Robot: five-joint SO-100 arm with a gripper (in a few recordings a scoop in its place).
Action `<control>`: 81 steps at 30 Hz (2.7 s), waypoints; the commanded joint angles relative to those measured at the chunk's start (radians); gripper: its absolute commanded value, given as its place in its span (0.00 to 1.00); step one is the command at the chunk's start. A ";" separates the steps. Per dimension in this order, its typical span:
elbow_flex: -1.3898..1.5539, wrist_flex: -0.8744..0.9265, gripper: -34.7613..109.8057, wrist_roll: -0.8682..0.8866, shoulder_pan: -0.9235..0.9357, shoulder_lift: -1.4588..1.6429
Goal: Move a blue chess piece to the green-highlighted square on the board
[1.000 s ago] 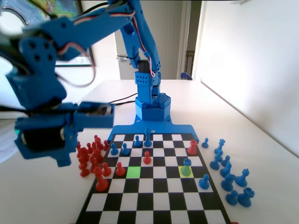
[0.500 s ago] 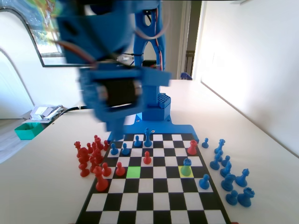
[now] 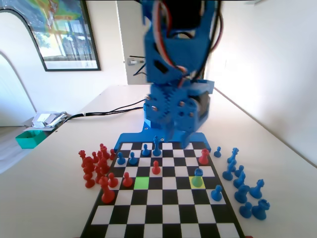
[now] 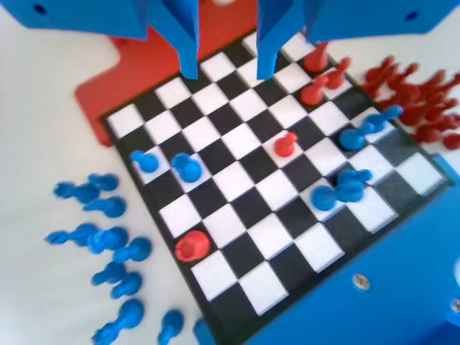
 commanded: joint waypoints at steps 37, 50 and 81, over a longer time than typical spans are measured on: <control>0.009 -0.324 0.33 -0.143 -0.146 -0.293; -0.011 -0.331 0.31 -0.172 -0.138 -0.318; -0.063 -0.209 0.25 -0.057 0.026 -0.094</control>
